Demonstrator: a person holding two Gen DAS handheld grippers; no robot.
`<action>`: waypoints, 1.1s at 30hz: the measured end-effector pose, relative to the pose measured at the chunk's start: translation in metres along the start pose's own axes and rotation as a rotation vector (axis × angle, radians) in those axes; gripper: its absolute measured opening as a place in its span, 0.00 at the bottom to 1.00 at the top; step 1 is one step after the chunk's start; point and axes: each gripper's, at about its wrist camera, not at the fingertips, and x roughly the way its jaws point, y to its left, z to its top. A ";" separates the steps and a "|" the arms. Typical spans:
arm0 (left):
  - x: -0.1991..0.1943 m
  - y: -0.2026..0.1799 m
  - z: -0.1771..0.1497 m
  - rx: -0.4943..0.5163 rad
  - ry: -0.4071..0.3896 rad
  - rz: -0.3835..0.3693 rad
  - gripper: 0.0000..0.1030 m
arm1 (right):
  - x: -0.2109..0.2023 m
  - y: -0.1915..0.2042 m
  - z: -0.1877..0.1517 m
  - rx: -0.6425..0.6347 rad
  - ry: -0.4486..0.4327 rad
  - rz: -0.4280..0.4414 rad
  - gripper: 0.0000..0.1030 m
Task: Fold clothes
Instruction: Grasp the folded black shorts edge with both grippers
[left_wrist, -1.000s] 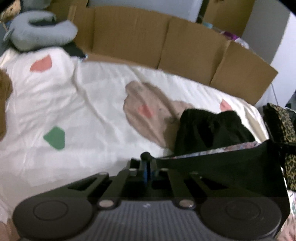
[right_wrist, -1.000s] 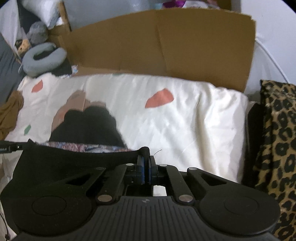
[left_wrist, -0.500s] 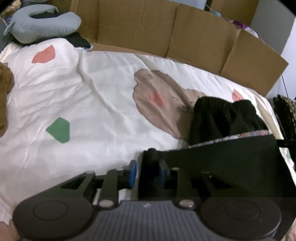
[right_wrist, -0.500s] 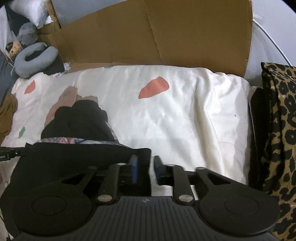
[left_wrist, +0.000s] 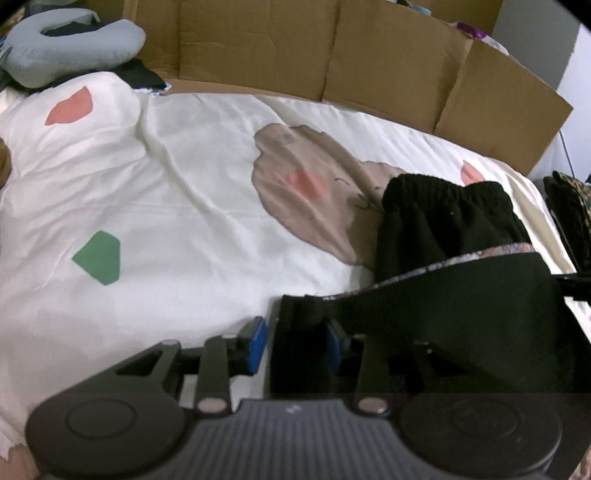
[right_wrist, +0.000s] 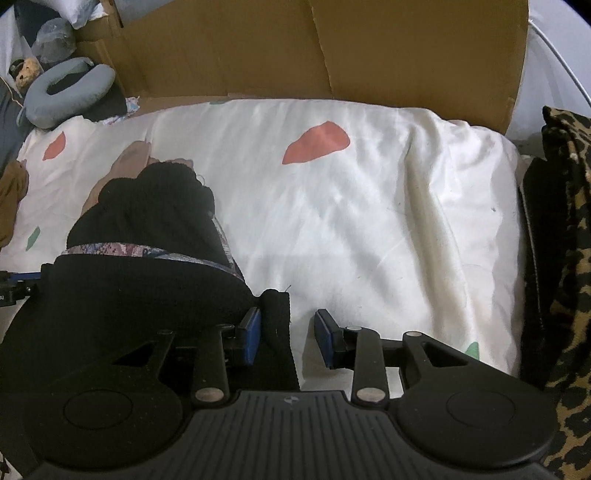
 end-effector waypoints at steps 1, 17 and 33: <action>0.000 0.000 0.000 0.003 -0.001 -0.001 0.38 | 0.001 0.001 0.000 -0.002 0.001 -0.001 0.38; -0.015 -0.001 -0.006 -0.022 -0.054 -0.011 0.07 | -0.003 0.012 0.004 -0.039 -0.001 0.001 0.07; -0.087 -0.013 0.010 0.006 -0.226 0.002 0.06 | -0.079 -0.001 0.018 0.041 -0.208 -0.037 0.06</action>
